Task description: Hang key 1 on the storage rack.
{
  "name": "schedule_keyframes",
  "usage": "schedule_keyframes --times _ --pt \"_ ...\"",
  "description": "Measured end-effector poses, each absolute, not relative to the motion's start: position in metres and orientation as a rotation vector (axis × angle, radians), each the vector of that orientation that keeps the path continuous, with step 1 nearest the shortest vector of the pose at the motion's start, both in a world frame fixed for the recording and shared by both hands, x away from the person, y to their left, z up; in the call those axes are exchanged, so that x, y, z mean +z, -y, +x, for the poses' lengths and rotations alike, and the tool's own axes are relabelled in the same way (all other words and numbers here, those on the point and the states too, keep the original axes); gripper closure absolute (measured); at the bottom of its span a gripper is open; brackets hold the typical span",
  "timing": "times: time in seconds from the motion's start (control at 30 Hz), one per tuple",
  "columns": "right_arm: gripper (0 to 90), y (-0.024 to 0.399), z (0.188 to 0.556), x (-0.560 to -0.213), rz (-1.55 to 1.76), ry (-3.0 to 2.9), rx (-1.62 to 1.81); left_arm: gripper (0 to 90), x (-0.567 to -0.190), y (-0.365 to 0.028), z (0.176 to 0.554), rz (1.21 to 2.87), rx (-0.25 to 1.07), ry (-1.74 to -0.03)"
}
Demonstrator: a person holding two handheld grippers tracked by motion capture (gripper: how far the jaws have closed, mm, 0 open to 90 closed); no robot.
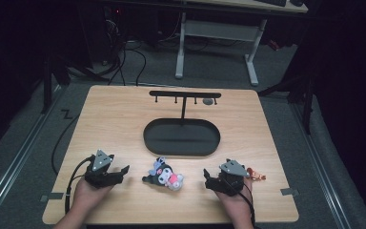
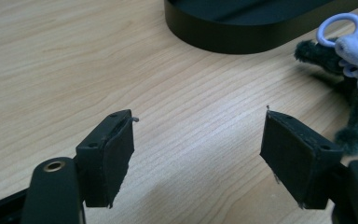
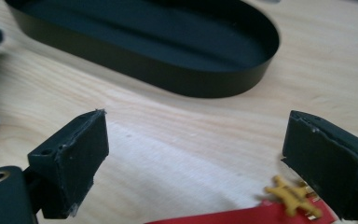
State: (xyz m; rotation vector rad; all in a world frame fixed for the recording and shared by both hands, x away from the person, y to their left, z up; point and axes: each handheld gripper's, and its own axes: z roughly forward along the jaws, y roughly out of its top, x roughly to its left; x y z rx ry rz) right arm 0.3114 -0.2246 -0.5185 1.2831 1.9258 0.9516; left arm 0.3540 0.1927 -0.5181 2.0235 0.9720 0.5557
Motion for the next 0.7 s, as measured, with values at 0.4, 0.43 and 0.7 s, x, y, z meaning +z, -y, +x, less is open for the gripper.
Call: schedule_keyframes --times 0.4,0.43,0.7 --pt "4.9 0.229 0.3135 -0.519 1.273 -1.97 0.988 23.1 -0.5182 -0.1891 0.3507 2.038 0.586 -0.944" --pt "4.6 0.2288 0.3132 -0.5193 1.275 -1.977 0.988 22.9 -0.5178 -0.1895 0.3504 2.038 0.591 -0.943" --pt "4.0 0.2256 0.3147 -0.522 1.252 -2.033 0.957 23.5 -0.5161 -0.1899 0.3511 2.032 0.597 -0.943"
